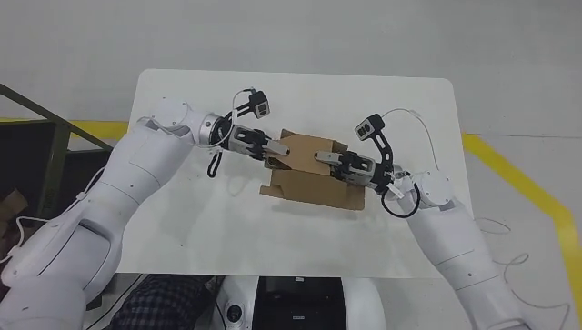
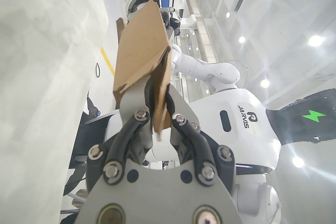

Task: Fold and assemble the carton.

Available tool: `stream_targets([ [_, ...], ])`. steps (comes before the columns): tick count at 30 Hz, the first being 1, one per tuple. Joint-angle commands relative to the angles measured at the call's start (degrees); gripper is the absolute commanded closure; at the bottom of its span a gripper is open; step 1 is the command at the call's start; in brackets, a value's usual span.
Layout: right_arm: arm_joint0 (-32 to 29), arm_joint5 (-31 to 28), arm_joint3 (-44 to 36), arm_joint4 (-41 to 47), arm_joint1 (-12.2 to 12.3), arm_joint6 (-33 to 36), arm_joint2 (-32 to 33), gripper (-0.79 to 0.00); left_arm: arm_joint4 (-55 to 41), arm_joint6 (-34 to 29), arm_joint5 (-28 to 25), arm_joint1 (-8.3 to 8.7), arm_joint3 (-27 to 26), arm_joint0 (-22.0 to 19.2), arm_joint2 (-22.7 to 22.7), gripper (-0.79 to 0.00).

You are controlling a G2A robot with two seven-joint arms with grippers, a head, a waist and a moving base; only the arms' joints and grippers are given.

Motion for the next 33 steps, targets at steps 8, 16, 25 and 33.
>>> stream_targets([
  [8,-0.5,-6.1,-1.4,-5.0,0.3,-5.4,2.2,0.000,-0.7,1.7,-1.7,1.66,0.1,3.2,-7.5,-0.785],
  [16,-0.9,-9.9,-2.6,-12.5,0.6,-13.3,4.4,0.000,-1.3,0.7,-0.7,2.91,-2.9,7.7,-12.6,-0.785],
  [25,-1.2,-8.7,-3.0,-16.3,0.4,-19.8,4.5,0.000,1.1,0.0,0.1,2.52,-6.7,10.1,-11.1,-0.785],
  [33,-1.1,-5.5,-4.0,-17.0,0.2,-23.8,4.1,0.000,4.5,0.0,0.1,0.97,-7.7,8.4,-4.2,-0.785],
])
